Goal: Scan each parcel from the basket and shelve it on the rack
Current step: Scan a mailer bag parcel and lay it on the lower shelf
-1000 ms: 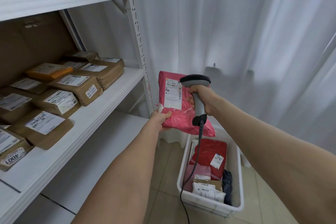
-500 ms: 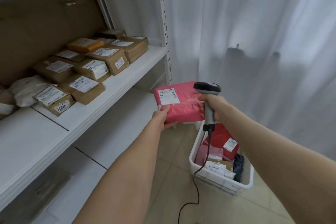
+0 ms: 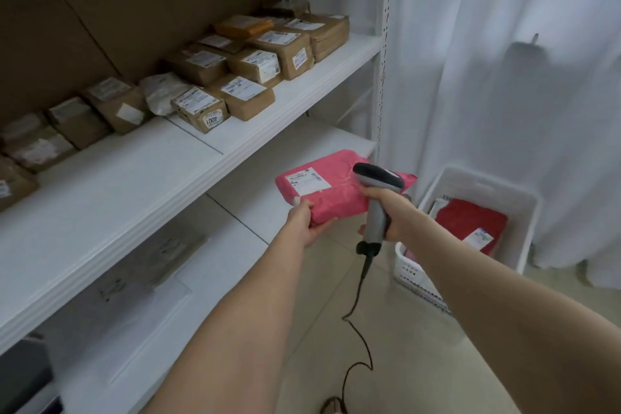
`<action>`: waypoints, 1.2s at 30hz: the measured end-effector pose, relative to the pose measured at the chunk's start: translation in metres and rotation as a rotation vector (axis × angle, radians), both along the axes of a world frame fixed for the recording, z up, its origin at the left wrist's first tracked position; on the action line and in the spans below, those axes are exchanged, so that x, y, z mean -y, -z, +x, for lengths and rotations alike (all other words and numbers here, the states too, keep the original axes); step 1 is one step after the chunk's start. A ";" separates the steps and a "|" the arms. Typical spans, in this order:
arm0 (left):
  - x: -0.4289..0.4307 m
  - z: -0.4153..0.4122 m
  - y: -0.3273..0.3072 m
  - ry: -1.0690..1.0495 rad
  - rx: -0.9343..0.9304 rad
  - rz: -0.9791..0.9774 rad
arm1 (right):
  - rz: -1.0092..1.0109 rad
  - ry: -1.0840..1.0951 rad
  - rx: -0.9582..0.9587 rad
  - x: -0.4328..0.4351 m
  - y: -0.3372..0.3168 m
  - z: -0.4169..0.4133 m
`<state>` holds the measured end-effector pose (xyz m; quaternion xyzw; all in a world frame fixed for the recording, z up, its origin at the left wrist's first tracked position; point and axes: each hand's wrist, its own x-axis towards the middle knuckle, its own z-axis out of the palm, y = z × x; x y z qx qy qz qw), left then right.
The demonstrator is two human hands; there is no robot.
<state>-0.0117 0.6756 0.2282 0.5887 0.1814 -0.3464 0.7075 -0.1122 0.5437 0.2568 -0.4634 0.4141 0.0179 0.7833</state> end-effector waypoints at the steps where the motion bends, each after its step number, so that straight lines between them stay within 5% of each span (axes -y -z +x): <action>1: -0.010 0.001 0.002 0.005 -0.016 -0.002 | 0.014 -0.007 0.016 -0.010 0.004 0.005; 8: -0.078 0.022 0.024 0.055 -0.125 0.054 | 0.048 0.002 -0.036 -0.071 0.033 0.045; 12: -0.128 0.051 0.052 -0.006 -0.038 0.156 | 0.018 0.049 -0.029 -0.114 0.050 0.078; 19: -0.204 0.107 0.087 -0.243 -0.071 0.017 | 0.025 0.101 0.050 -0.178 0.085 0.134; 24: -0.203 0.137 0.121 -0.181 -0.133 0.019 | 0.038 0.040 0.071 -0.182 0.117 0.168; 36: -0.176 0.233 0.236 -0.434 0.000 0.059 | 0.045 -0.044 0.117 -0.161 0.244 0.283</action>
